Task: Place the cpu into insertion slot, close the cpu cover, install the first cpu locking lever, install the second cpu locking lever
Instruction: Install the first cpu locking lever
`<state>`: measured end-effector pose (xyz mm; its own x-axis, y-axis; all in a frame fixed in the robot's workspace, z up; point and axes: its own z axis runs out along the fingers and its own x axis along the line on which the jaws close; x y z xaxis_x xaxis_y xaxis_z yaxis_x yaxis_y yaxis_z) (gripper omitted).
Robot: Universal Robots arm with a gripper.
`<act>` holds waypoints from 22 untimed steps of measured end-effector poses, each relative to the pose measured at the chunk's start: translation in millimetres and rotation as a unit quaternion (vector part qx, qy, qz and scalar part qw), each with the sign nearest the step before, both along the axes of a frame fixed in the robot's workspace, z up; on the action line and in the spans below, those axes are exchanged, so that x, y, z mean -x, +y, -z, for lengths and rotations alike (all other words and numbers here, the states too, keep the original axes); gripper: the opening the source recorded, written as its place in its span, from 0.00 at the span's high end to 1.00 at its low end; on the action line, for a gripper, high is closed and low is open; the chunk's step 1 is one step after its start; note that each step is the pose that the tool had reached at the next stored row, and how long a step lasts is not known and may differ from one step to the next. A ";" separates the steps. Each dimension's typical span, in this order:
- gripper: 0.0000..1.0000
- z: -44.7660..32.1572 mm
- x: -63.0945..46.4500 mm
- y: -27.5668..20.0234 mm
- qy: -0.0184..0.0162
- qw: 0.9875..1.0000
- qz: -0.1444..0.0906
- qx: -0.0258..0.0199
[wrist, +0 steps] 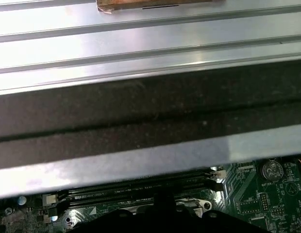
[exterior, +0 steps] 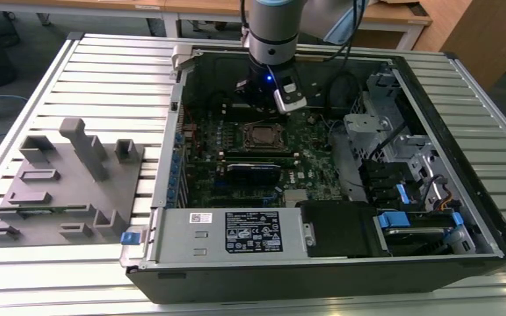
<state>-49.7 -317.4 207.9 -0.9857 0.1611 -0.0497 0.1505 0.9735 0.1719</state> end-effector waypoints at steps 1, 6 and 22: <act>0.90 0.2 0.0 0.0 0.000 1.000 0.001 0.000; 0.90 1.6 0.0 0.0 0.000 1.000 0.007 0.000; 0.90 8.3 0.0 -0.5 0.000 0.998 0.058 0.000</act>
